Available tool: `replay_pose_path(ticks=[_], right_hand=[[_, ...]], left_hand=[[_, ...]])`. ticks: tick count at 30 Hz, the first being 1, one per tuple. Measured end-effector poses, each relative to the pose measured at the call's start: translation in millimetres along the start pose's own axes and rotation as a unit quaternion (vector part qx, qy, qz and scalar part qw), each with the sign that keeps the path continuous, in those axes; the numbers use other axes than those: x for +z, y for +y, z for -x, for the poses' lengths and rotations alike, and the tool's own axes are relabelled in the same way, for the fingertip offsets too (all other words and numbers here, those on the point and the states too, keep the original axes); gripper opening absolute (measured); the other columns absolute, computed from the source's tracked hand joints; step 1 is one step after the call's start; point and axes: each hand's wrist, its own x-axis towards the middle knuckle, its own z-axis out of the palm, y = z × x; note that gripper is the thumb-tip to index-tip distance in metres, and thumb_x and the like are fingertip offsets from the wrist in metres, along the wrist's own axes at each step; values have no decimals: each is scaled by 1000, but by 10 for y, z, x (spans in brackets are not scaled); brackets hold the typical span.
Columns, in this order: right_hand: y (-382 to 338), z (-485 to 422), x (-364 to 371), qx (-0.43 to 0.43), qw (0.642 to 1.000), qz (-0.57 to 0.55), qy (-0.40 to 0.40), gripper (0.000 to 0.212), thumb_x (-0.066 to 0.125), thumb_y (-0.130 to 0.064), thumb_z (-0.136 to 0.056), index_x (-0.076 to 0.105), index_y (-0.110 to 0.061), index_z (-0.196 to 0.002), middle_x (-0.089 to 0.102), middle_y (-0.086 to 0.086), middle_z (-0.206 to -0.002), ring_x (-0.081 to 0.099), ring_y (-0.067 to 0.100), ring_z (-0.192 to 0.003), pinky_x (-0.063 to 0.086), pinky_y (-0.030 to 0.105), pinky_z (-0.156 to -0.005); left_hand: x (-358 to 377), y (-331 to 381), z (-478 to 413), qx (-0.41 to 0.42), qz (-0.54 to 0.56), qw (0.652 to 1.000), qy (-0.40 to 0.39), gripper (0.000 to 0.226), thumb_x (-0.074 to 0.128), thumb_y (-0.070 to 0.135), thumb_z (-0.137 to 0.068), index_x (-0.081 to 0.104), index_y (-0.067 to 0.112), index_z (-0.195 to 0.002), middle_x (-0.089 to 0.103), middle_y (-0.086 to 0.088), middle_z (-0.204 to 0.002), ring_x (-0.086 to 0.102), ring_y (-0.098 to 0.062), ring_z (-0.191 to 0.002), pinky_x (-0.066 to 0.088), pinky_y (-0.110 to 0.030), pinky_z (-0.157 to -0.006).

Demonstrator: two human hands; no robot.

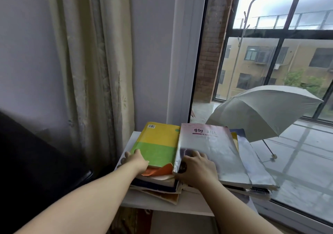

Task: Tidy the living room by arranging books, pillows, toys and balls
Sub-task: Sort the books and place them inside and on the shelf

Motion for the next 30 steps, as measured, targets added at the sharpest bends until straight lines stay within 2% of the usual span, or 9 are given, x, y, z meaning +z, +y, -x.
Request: replay_pose_path(ticks=[6, 9, 13, 18, 22, 24, 26, 28, 30], right_hand=[[22, -57, -57, -12, 999, 29, -22, 60, 52, -68, -78, 51, -25, -121, 54, 0, -128, 53, 24, -115, 42, 32, -86], [10, -37, -79, -12, 999, 29, -21, 62, 52, -69, -78, 50, -25, -121, 54, 0, -128, 53, 23, -114, 42, 31, -85], [6, -11, -50, -6, 1000, 11, -17, 61, 53, -68, -78, 48, -27, -124, 52, -1, -129, 52, 21, -116, 42, 30, -85], [-9, -3, 27, 5, 1000, 6, -28, 71, 52, -66, -79, 35, -28, -137, 41, 2, -138, 39, 24, -128, 40, 35, -96], [-33, 18, 48, 21, 996, 0, -83, 83, 45, -74, -78, 31, -23, -142, 27, 5, -151, 19, 31, -141, 25, 44, -112], [-36, -2, 11, 36, 992, -21, -121, 85, 37, -76, -80, 28, -22, -145, 22, 5, -155, 12, 32, -144, 17, 46, -115], [-45, -21, -97, 54, 982, -114, -141, 77, 30, -73, -85, 42, -20, -138, 34, 7, -149, 26, 30, -139, 23, 44, -113], [-50, -28, -267, 106, 927, -336, -129, 69, 27, -66, -90, 53, -13, -125, 56, 10, -123, 52, 22, -112, 41, 33, -97], [-58, 1, -445, 176, 775, -593, -127, 67, 27, -62, -91, 50, -4, -116, 58, 11, -97, 56, 19, -85, 47, 29, -75]], left_hand=[[-121, 45, -70, -22, -9, 993, 118, 57, 61, 37, -86, 36, 21, -135, 44, -8, -136, 37, -28, -127, 35, -36, -100], [-157, 113, -82, -17, 137, 980, 144, 42, 58, 18, -89, 44, 7, -127, 53, -14, -127, 51, -31, -116, 44, -33, -84], [-346, 205, -99, -14, 431, 897, 92, 18, 51, 9, -94, 55, -2, -108, 59, -17, -108, 60, -33, -96, 54, -37, -75], [-501, 418, -3, 44, 523, 844, 105, 12, 59, 9, -87, 53, 11, -77, 64, -20, -103, 64, -34, -94, 54, -51, -83], [-792, 526, 220, 74, 637, 764, 70, 15, 61, 12, -86, 59, 4, -98, 65, -20, -101, 64, -35, -92, 55, -51, -82], [-1024, 521, 376, 99, 693, 713, 25, 10, 56, 8, -91, 55, 3, -100, 62, -17, -92, 64, -31, -78, 60, -42, -62], [-1236, 476, 563, 131, 712, 690, -17, 3, 50, 4, -94, 52, 4, -97, 60, -15, -87, 61, -27, -72, 57, -34, -49], [-1365, 375, 663, 168, 721, 670, -55, 14, 48, 2, -94, 51, 2, -108, 61, -15, -91, 62, -27, -76, 58, -35, -50], [-1425, 245, 681, 198, 728, 650, -96, 22, 47, 3, -95, 50, 3, -117, 65, -15, -91, 65, -26, -77, 59, -34, -52]])
